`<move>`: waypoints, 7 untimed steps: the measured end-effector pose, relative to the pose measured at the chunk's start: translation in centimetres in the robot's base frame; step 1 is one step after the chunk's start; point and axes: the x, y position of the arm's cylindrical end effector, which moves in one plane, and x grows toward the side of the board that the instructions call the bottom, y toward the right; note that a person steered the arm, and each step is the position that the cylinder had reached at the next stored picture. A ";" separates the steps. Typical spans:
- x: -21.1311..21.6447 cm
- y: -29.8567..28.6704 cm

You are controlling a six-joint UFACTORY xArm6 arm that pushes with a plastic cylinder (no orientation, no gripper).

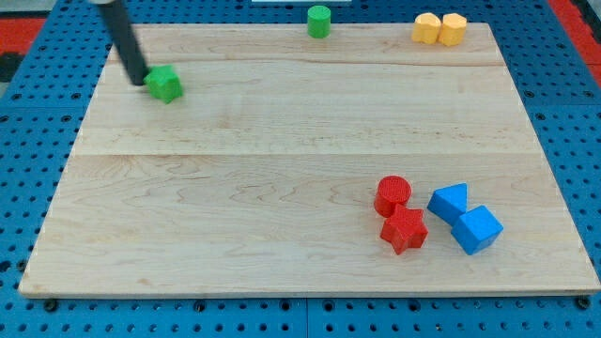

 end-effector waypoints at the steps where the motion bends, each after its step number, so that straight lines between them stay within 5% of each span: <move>1: 1.3 4.0; 2: 1.9 0.4; 7: 5.2 31.0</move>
